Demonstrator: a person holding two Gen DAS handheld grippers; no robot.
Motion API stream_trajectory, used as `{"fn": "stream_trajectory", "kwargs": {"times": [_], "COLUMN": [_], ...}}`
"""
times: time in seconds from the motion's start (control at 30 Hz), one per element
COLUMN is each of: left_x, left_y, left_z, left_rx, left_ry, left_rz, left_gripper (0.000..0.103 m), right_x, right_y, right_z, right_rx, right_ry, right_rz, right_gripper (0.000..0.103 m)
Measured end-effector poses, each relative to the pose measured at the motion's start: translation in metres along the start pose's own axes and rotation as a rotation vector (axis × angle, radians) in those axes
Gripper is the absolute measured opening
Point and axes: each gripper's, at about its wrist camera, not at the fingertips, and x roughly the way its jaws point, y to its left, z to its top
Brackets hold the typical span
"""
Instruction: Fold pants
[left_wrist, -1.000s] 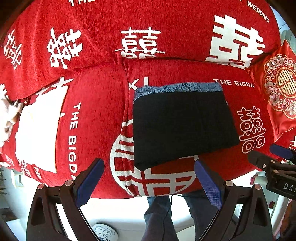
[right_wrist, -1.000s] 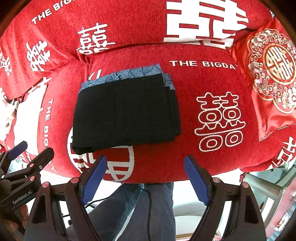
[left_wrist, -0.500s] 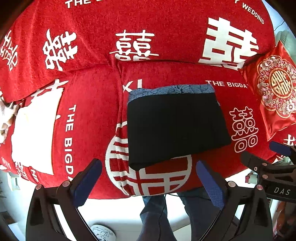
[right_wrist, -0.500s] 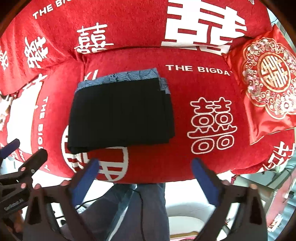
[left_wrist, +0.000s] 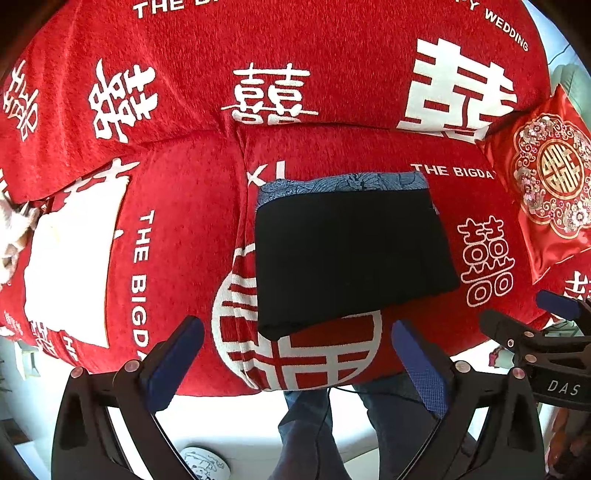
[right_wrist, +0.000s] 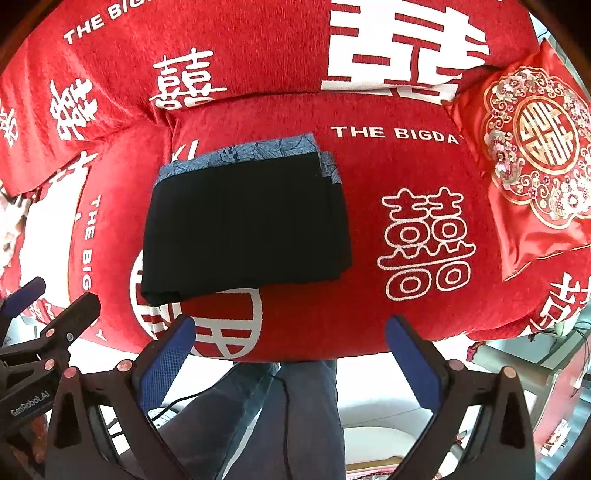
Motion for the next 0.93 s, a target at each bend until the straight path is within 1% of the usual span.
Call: {"fn": "stream_trajectory", "kwargs": {"times": [0.4, 0.63, 0.77, 0.93], "left_x": [-0.0009, 0.0001, 0.0011, -0.0018], "left_y": [-0.0013, 0.0047, 0.0079, 0.0047], "left_z": [-0.0011, -0.0023, -0.0026, -0.0026], "left_rx": [0.005, -0.020, -0.034, -0.011], "left_ry": [-0.002, -0.004, -0.005, -0.018], "left_rz": [0.004, 0.012, -0.007, -0.019], "left_gripper": [0.102, 0.102, 0.102, 0.102], "right_x": [0.0012, 0.0020, 0.0020, 0.0021], "right_y": [0.0039, 0.0061, 0.0062, 0.0062], "right_z": [-0.0037, -0.0023, -0.0015, -0.0014], "right_rx": [-0.002, -0.014, -0.015, -0.012], "right_ry": [0.008, 0.010, 0.011, 0.009], "right_rz": [0.005, 0.007, 0.006, 0.003], "right_gripper": [0.102, 0.102, 0.102, 0.102]}}
